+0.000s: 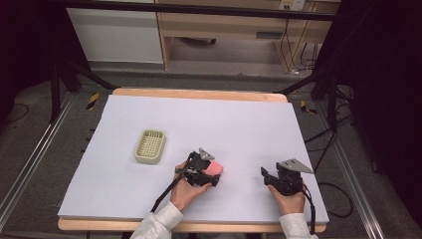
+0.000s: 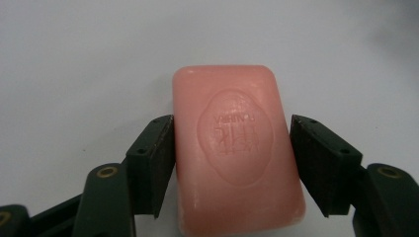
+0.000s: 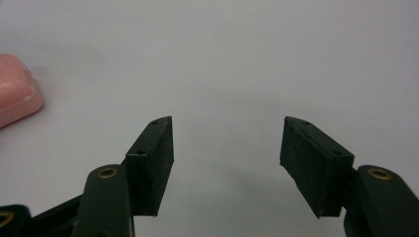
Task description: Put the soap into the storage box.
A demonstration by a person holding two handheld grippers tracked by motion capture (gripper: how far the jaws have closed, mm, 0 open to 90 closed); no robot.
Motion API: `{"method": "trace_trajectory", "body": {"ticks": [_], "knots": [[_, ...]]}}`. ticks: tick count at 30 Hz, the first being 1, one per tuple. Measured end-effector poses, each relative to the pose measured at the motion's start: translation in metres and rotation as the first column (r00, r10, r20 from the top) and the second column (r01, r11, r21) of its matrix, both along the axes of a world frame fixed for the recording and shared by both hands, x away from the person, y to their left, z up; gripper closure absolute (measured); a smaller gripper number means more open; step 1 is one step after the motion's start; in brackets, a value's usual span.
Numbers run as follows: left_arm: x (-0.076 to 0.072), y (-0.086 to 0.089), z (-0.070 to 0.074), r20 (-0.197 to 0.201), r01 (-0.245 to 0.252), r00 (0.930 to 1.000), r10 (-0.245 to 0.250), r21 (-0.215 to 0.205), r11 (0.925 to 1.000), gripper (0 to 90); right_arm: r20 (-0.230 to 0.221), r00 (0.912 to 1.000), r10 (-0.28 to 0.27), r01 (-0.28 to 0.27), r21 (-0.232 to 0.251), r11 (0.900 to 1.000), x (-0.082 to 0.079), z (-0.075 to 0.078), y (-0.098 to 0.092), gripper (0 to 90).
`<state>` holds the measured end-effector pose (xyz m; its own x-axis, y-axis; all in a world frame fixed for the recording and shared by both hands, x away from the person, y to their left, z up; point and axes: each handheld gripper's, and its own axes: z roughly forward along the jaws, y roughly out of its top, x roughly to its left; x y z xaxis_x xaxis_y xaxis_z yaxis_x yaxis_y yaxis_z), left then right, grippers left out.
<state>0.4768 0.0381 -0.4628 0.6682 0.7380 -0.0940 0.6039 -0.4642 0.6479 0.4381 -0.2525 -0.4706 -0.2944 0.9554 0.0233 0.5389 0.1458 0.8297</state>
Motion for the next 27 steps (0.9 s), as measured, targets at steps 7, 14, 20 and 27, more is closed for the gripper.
{"method": "trace_trajectory", "body": {"ticks": [7,14,20,27], "knots": [[-0.001,-0.001,0.001,0.019,0.008,0.9998,-0.008,0.012,0.9999,35.0,0.002,1.0000,0.001,-0.001,0.002,1.000,0.000,0.000,0.000,37.5],[0.004,-0.007,0.006,0.013,0.031,0.9994,-0.031,0.039,0.9988,27.9,0.000,1.0000,0.001,-0.001,0.003,1.000,0.000,0.000,-0.001,37.0],[0.009,-0.013,0.004,-0.008,0.047,0.9989,-0.046,0.081,0.9956,29.9,0.000,1.0000,0.000,0.000,0.002,1.000,0.000,0.000,-0.002,37.1],[0.012,-0.014,-0.002,-0.025,0.050,0.9986,-0.047,0.121,0.9914,31.0,-0.007,1.0000,0.000,0.000,0.001,1.000,0.002,-0.001,-0.002,37.2]]}}
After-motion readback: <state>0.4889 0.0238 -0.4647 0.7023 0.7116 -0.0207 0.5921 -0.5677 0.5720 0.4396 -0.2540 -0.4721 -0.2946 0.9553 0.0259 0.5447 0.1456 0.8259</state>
